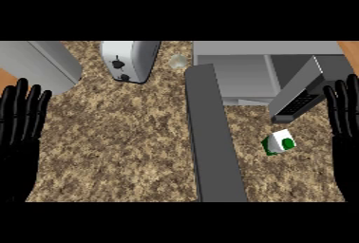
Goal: Pick up the milk, place it into the microwave and close the microwave
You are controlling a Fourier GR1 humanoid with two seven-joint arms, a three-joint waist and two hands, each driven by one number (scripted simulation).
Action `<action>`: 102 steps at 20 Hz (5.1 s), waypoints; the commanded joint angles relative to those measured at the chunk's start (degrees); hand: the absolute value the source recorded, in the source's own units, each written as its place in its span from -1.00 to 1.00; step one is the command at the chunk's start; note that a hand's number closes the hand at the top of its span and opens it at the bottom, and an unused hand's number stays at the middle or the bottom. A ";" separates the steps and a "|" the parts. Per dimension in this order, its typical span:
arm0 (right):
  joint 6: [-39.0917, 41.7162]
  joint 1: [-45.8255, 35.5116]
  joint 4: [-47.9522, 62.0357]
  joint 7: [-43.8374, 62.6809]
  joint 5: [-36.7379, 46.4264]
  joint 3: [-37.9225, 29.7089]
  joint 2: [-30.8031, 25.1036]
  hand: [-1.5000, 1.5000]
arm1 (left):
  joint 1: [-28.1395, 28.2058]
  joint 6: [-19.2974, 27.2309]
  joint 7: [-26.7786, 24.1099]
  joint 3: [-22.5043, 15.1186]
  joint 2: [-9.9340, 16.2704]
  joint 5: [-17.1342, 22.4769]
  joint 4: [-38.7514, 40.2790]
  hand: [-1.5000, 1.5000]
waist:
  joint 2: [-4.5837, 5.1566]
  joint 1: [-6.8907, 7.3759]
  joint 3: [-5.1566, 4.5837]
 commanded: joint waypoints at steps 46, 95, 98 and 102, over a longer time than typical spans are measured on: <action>15.31 -3.30 60.35 -36.89 3.36 -14.09 -5.04 -1.00 | 37.52 4.70 -29.73 -19.94 -1.00 10.44 2.67 -1.00 | -0.26 0.23 -1.32; 0.01 -26.49 105.85 -66.03 7.89 -18.06 -10.46 1.00 | 38.92 5.52 -34.94 -22.23 2.22 12.33 4.70 -1.00 | 0.24 0.94 -1.16; -1.97 -27.60 105.82 -66.06 6.47 -19.45 -7.21 1.00 | 40.87 4.72 -37.35 -22.95 2.49 12.21 5.94 -1.00 | 0.15 1.08 -1.17; -5.58 -30.53 106.34 -64.02 5.67 -20.92 -6.24 1.00 | 39.10 5.33 -34.64 -23.20 2.41 12.58 3.95 -1.00 | 0.36 1.24 -1.13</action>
